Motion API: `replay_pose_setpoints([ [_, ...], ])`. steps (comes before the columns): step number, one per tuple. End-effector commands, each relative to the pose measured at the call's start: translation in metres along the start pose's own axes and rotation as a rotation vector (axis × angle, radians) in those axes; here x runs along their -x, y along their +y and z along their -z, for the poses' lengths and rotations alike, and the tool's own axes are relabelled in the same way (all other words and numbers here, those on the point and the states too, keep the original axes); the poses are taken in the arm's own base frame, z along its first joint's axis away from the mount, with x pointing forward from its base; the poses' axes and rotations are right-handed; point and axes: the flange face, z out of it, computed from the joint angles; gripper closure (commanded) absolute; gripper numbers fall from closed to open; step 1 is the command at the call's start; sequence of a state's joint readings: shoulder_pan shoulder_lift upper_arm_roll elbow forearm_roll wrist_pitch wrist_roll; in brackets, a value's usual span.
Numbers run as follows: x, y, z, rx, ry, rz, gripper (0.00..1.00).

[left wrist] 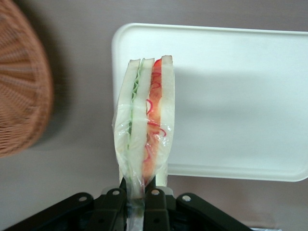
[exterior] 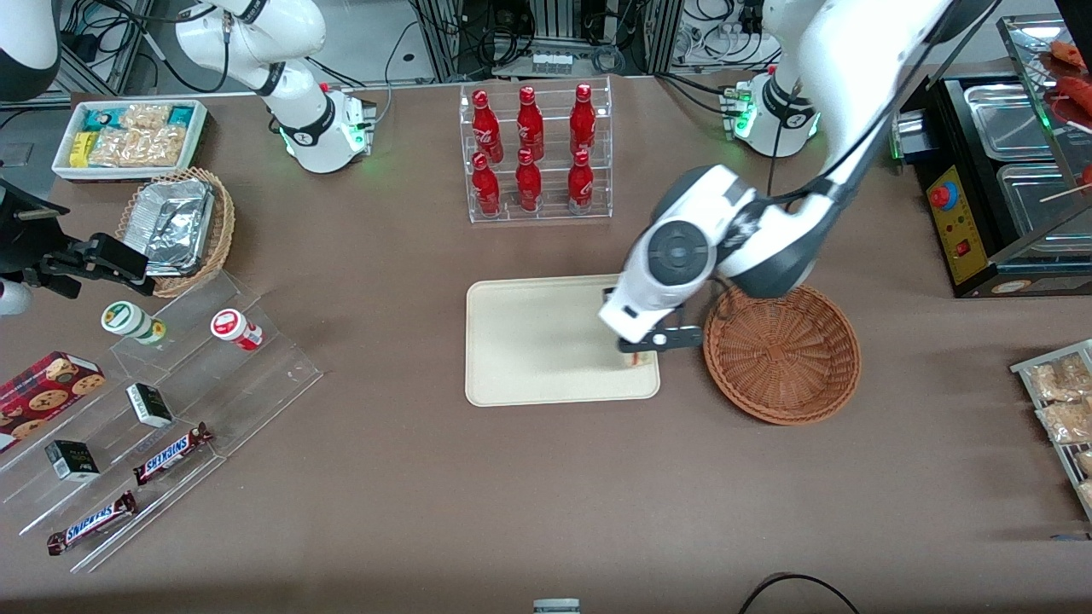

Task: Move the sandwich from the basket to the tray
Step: 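Lift the sandwich and carry it over the cream tray, then lower the sandwich onto the tray and open the left gripper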

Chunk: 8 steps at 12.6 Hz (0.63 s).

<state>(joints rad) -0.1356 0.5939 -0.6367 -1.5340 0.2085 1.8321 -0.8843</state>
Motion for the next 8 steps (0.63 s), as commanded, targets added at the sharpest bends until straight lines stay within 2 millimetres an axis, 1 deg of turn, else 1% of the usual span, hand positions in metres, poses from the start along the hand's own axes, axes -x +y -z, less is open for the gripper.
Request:
replay_pose_setpoints([
  [1, -0.004, 0.051, -0.015, 0.001, 0.041, 0.046, 0.91],
  [3, 0.002, 0.076, -0.029, 0.016, 0.079, 0.07, 0.91],
  [5, 0.009, 0.096, -0.044, 0.042, 0.101, 0.084, 0.91],
  [8, 0.013, 0.115, -0.063, 0.038, 0.157, 0.105, 0.9],
])
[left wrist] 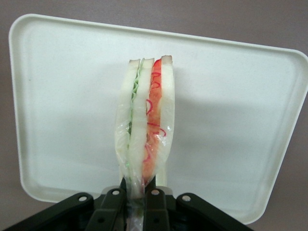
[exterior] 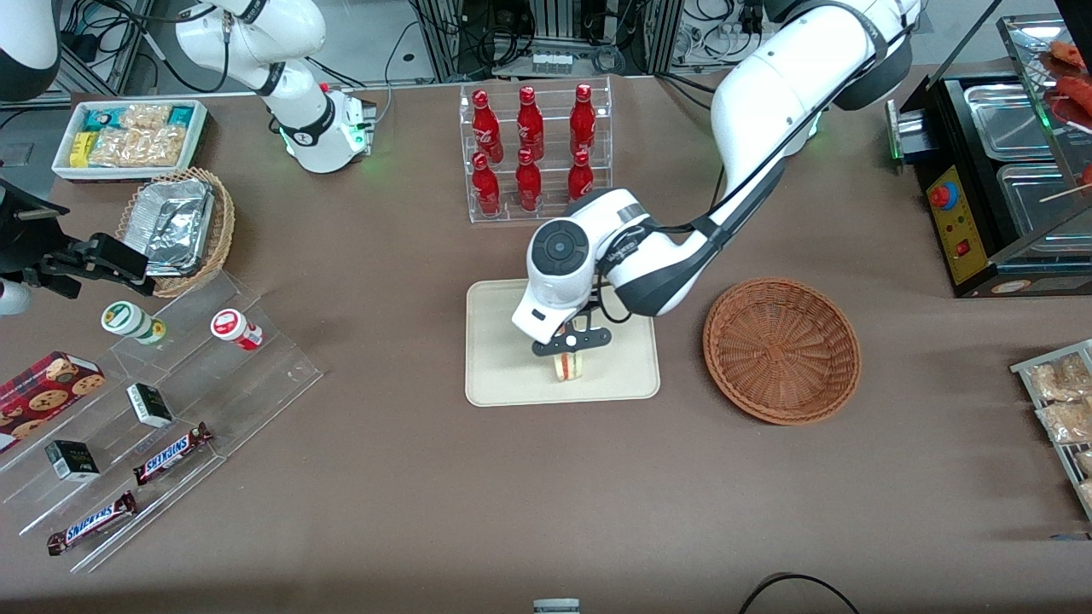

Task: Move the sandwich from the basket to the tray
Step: 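Lower the sandwich onto the tray and open the left gripper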

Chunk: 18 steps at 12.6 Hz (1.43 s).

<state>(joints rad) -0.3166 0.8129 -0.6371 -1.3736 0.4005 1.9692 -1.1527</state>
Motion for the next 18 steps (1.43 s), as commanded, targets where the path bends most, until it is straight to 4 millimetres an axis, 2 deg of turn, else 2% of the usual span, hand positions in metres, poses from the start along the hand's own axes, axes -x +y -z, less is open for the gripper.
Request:
replay_pose_setpoints([
  [1, 0.001, 0.016, -0.007, -0.012, 0.054, 0.023, 0.9],
  [6, 0.002, 0.017, -0.031, -0.022, 0.035, 0.019, 0.89],
  [14, 0.009, 0.017, -0.029, -0.022, -0.008, 0.016, 0.86],
  [16, 0.01, 0.017, -0.033, -0.025, -0.012, 0.013, 0.7],
  [17, 0.009, 0.017, -0.032, -0.023, -0.011, 0.017, 0.45],
  [18, 0.01, 0.017, -0.03, -0.019, -0.016, 0.021, 0.0],
])
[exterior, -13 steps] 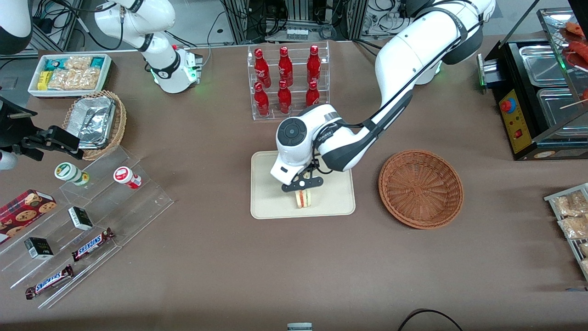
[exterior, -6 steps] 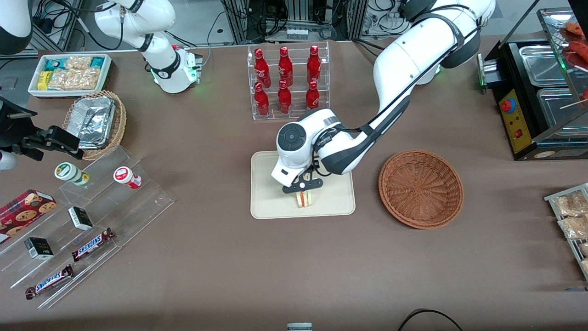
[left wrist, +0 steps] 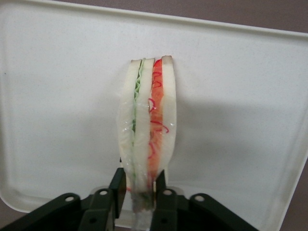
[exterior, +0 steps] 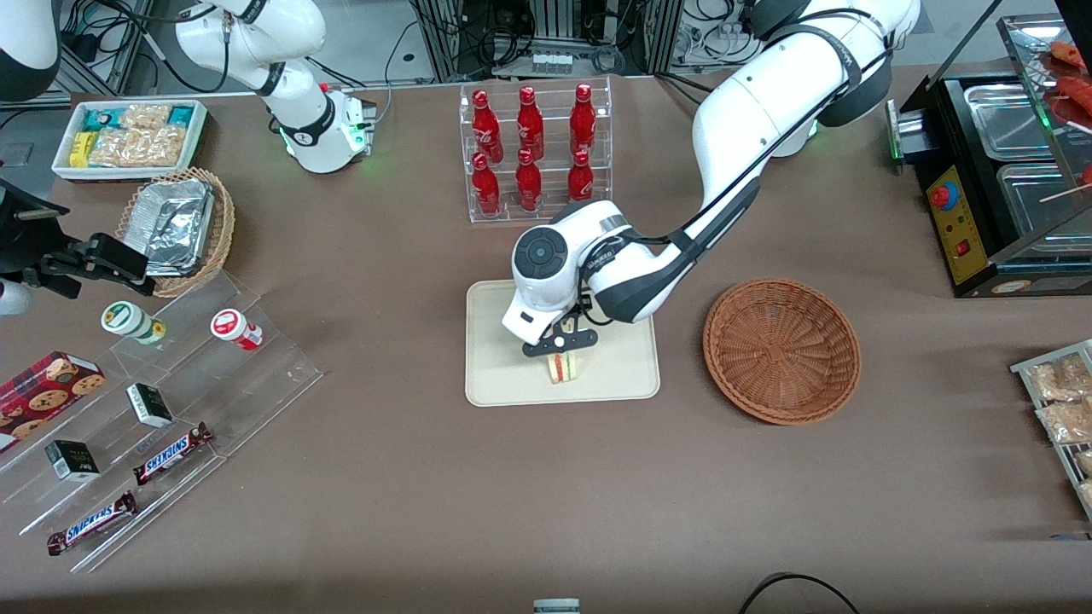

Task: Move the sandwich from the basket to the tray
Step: 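Lower the sandwich onto the tray and open the left gripper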

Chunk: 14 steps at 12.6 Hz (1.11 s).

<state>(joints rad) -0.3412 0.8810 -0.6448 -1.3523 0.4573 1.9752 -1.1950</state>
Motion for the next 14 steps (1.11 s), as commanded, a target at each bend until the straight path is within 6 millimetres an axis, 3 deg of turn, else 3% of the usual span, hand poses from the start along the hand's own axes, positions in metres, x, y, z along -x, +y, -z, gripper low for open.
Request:
replay_pose_setpoints([
  [1, 0.002, 0.005, 0.008, 0.019, -0.032, 0.033, 0.0],
  [4, 0.001, -0.003, 0.045, -0.002, -0.003, 0.041, 0.0],
  [6, -0.014, -0.021, 0.081, 0.005, 0.025, 0.076, 0.0],
  [10, -0.005, -0.049, 0.152, -0.063, 0.084, 0.067, 0.0],
  [12, -0.002, -0.062, 0.17, -0.102, 0.089, 0.019, 0.0],
  [14, -0.014, -0.086, 0.186, -0.131, 0.089, 0.056, 0.0],
])
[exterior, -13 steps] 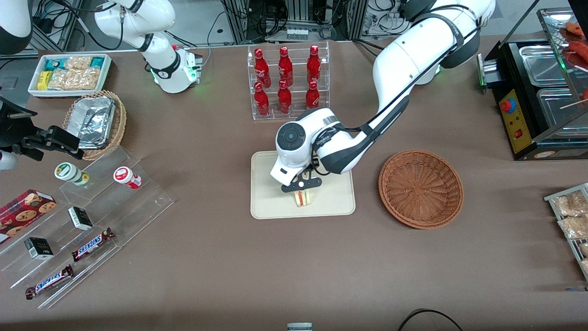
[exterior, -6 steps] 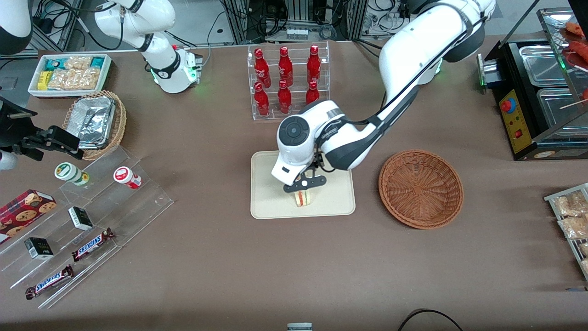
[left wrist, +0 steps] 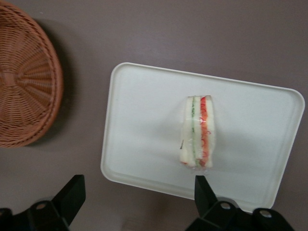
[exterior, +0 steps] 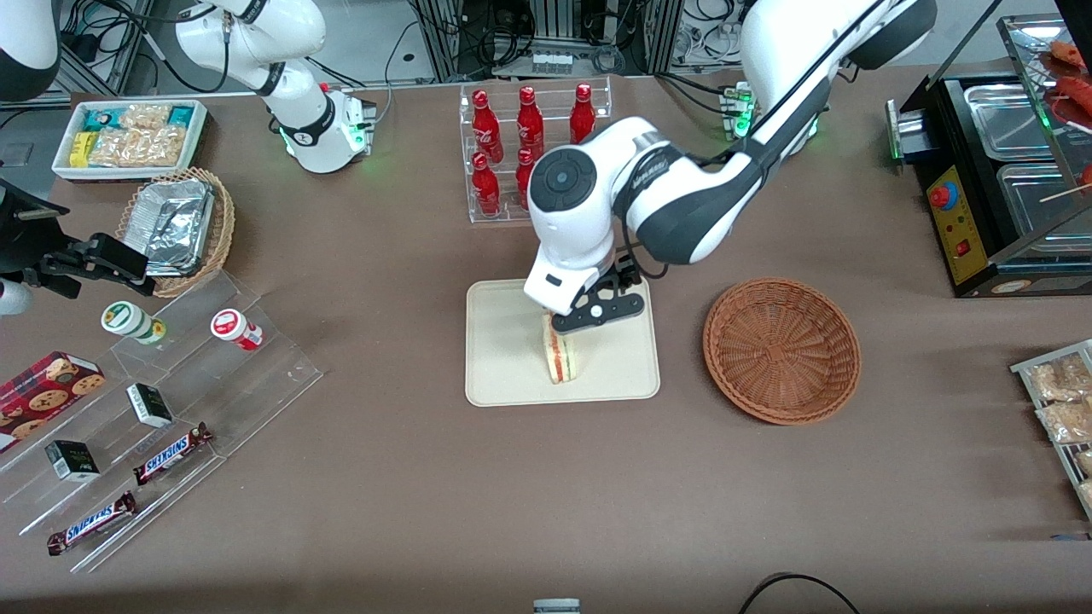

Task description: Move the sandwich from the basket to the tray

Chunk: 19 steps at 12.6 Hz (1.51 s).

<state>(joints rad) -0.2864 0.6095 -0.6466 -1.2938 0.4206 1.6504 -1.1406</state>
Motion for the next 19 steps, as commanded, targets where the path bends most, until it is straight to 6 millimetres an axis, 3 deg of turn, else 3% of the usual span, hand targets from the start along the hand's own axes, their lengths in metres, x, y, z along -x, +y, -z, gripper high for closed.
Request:
replay_pose_setpoints([
  [1, -0.016, -0.04, 0.017, -0.043, -0.015, 0.033, 0.0],
  [4, -0.031, -0.07, 0.021, -0.077, -0.058, 0.082, 0.0],
  [6, -0.048, -0.105, 0.022, -0.107, -0.067, 0.102, 0.0],
  [10, -0.059, -0.164, 0.022, -0.155, -0.079, 0.013, 0.0],
  [12, -0.066, -0.181, 0.027, -0.151, -0.082, 0.03, 0.0],
  [15, -0.055, -0.223, 0.041, -0.114, -0.126, -0.06, 0.0],
  [19, -0.054, -0.285, 0.052, -0.067, -0.171, -0.15, 0.0],
])
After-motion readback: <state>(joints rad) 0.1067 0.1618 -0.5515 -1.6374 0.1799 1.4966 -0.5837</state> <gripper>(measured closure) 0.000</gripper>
